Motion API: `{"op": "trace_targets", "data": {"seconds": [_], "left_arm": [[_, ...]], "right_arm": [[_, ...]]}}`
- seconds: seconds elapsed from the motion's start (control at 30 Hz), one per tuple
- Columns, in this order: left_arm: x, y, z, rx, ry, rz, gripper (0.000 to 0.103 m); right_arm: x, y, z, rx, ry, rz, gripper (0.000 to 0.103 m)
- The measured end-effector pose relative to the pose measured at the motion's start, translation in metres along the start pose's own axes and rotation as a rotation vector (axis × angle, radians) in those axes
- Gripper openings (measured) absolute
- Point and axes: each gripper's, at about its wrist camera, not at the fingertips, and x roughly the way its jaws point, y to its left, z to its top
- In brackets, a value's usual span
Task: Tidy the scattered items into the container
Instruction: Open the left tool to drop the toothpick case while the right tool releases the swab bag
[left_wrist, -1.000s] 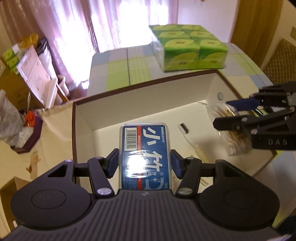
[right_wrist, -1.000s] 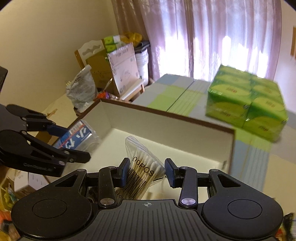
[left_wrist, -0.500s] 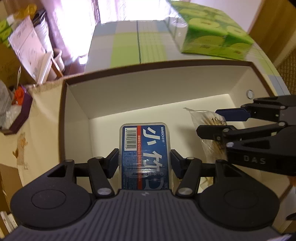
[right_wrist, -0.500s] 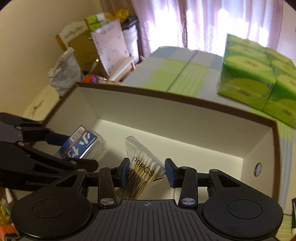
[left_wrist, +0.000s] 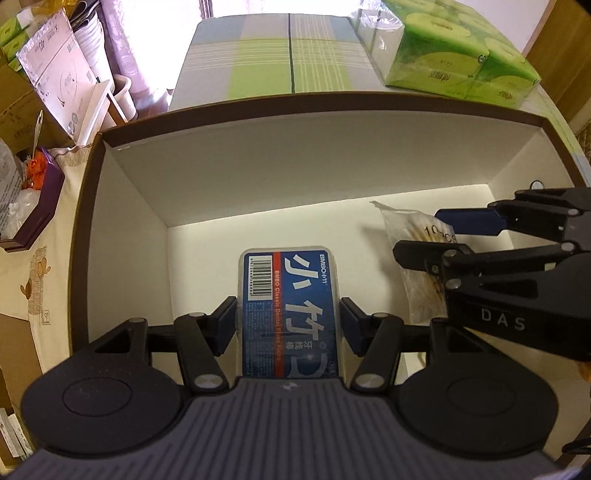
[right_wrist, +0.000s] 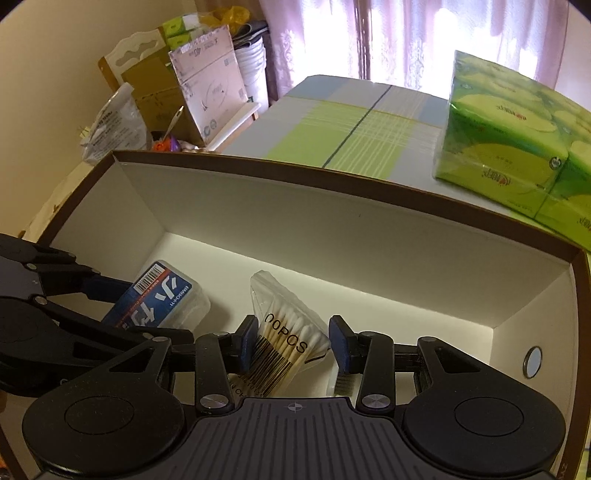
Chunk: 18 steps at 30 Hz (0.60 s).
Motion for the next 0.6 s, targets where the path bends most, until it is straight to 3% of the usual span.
{"op": "trace_targets", "data": {"seconds": [0.07,0.13,0.33,0.43,0.6], "left_arm": [[0.000,-0.001,0.001,0.008,-0.008,0.024,0.055],[-0.001,0.001,0.000,0.010,-0.018,0.044,0.063],[-0.005,-0.001,-0.001,0.006,-0.026,0.029,0.069],[-0.008,-0.002,-0.003,0.008,-0.027,0.032,0.070],[-0.017,-0.005,-0.007,0.017,-0.035,0.022,0.074]], "right_arm": [[0.000,-0.001,0.000,0.008,0.004,0.008,0.062],[-0.001,-0.002,0.000,0.005,-0.010,-0.012,0.070],[-0.010,-0.008,0.003,0.006,-0.014,-0.002,0.072],[-0.017,-0.007,0.002,0.004,-0.013,-0.027,0.093],[-0.035,-0.006,-0.001,-0.013,-0.002,-0.034,0.093]]}}
